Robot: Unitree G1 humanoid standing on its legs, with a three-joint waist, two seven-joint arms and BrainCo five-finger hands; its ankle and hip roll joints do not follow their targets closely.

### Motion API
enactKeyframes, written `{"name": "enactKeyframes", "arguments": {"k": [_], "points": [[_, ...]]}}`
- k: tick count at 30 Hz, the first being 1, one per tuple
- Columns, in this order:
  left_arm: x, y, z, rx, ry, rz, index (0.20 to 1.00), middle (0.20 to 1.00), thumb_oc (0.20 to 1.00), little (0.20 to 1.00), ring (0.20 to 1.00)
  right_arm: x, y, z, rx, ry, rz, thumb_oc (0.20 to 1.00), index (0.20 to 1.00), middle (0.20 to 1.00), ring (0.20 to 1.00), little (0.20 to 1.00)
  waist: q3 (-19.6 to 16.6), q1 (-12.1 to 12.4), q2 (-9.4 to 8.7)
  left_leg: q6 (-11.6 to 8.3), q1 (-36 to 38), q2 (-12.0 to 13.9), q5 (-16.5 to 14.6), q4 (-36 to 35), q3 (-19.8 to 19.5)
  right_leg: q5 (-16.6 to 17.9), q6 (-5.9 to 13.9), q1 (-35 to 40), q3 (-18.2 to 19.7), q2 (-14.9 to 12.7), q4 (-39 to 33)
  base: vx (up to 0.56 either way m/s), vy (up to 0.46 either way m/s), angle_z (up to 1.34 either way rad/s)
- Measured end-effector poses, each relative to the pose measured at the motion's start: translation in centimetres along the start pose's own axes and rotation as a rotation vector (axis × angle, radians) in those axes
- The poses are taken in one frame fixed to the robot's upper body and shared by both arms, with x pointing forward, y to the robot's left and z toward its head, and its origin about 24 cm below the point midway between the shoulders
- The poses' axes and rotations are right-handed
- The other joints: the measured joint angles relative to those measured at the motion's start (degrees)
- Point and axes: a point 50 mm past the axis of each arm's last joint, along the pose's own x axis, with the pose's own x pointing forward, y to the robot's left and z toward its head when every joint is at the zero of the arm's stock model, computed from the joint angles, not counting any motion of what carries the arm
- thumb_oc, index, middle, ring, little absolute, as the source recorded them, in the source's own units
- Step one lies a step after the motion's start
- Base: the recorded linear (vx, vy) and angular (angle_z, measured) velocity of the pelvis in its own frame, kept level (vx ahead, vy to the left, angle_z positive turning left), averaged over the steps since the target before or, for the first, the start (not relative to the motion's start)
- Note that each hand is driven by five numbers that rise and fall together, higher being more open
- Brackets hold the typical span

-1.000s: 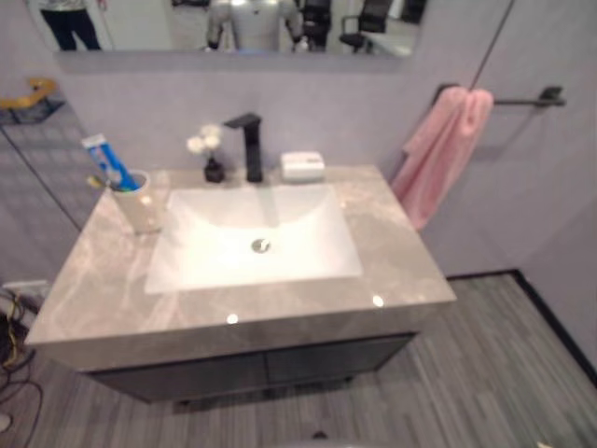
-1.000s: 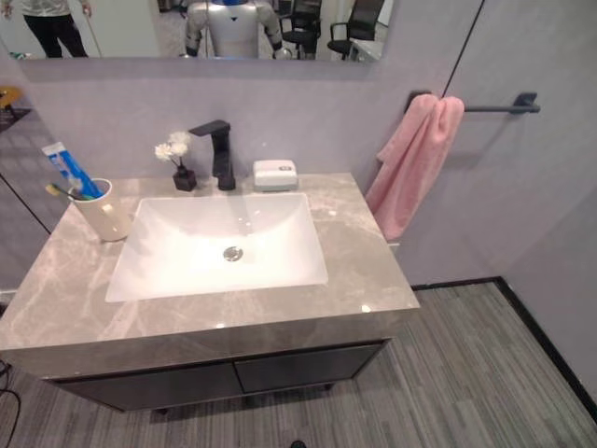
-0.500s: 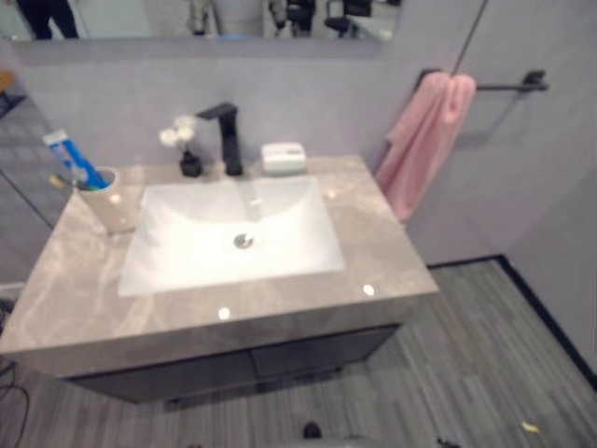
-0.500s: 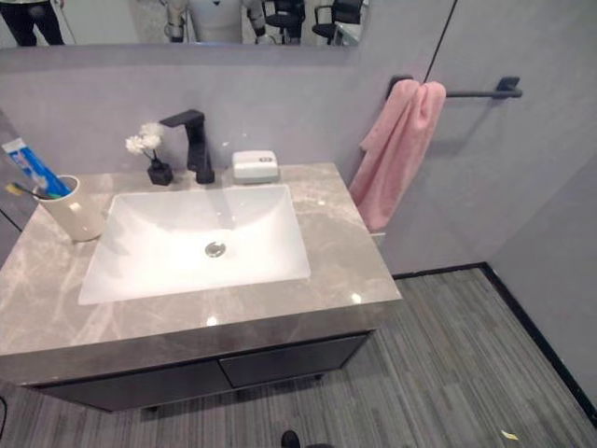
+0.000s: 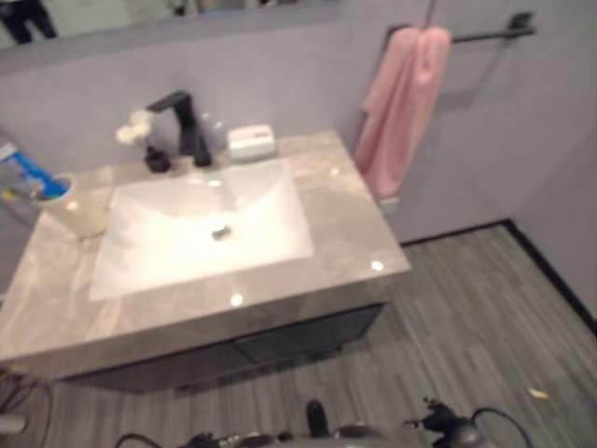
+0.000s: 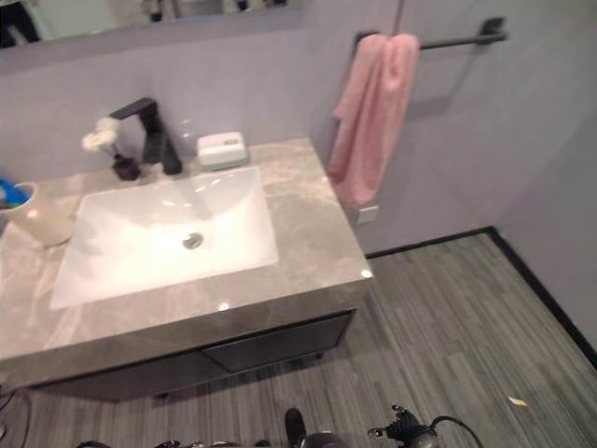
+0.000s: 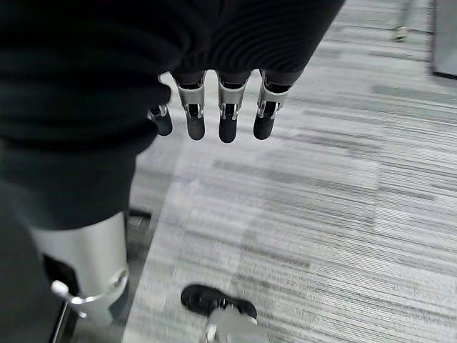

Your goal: Put brush and paste in cup on sink, flatten towel.

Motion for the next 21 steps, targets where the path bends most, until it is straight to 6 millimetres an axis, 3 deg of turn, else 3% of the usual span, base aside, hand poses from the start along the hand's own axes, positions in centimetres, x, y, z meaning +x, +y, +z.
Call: {"name": "enactKeyframes", "arguments": {"k": [3,9,13,15,16,17,19,21], "points": [[0.1,0.0,0.8,0.002,-0.022,0.000,1.000,1.000,1.000,1.000,1.000,-0.3,0.1,-1.5,0.001,0.045,0.002,1.000,1.000,1.000,1.000,1.000,-0.56,-1.38,0.39,1.07,0.68,0.81,-0.20,-3.40,0.85,-0.68,0.24,-1.07,0.67,0.47,1.24,-0.10,0.284,-0.17],[0.0,-0.9,0.9,0.045,-0.038,-0.025,1.000,1.000,1.000,1.000,1.000,-0.4,0.3,-2.4,0.003,0.092,0.011,1.000,1.000,1.000,1.000,1.000,-0.99,-1.32,2.51,3.84,1.19,0.11,2.79,-7.54,6.73,-1.77,4.16,-4.98,5.55,0.18,5.98,-0.14,0.290,-0.47],[0.1,-1.1,1.7,0.072,-0.067,-0.031,1.000,1.000,1.000,1.000,1.000,-0.4,0.7,-2.1,0.008,0.086,0.020,1.000,1.000,1.000,1.000,1.000,-1.01,-1.14,2.64,5.23,-0.10,-0.90,3.92,-8.07,11.09,-1.94,6.22,-9.17,7.84,-0.40,7.95,-0.19,0.258,-0.49],[0.1,-0.7,1.8,0.084,-0.072,-0.022,1.000,1.000,1.000,1.000,1.000,-0.2,1.3,-1.4,0.013,0.065,0.031,1.000,1.000,1.000,1.000,1.000,-0.62,-0.95,1.26,5.47,-0.03,-1.57,4.48,-8.17,14.63,-1.08,8.01,-10.21,7.51,-1.35,7.54,-0.17,0.128,-0.84],[0.1,-0.4,1.7,0.095,-0.072,-0.016,1.000,1.000,1.000,1.000,1.000,-0.1,1.6,-0.7,0.018,0.046,0.037,1.000,1.000,1.000,1.000,1.000,-0.19,-0.38,0.86,5.84,0.21,-0.85,4.69,-8.91,17.62,-2.57,9.11,-11.01,5.87,-1.74,7.34,-0.15,0.123,-1.48],[0.1,-0.2,1.9,0.097,-0.079,-0.011,1.000,1.000,1.000,1.000,1.000,0.0,1.8,0.2,0.023,0.022,0.039,1.000,1.000,1.000,1.000,1.000,0.11,0.74,1.33,6.35,-0.10,0.71,4.74,-9.44,21.36,-3.30,9.87,-12.92,1.06,-2.39,8.79,-0.09,0.079,-1.57],[0.1,0.1,2.4,0.111,-0.093,-0.002,1.000,1.000,1.000,1.000,1.000,0.2,1.8,1.6,0.028,-0.025,0.038,1.000,1.000,1.000,1.000,1.000,1.91,1.53,1.48,6.79,0.31,1.98,4.70,-10.30,24.92,-3.89,10.22,-13.83,-9.13,-5.17,9.64,-0.06,0.062,-1.31],[0.2,0.1,3.1,0.135,-0.110,-0.002,1.000,1.000,1.000,1.000,1.000,0.1,2.0,1.2,0.028,-0.017,0.042,1.000,1.000,1.000,1.000,1.000,2.21,1.09,1.14,7.15,0.61,2.42,4.95,-11.15,27.25,-4.35,11.11,-13.76,-11.80,-7.28,10.67,-0.04,0.045,-0.82]]}}
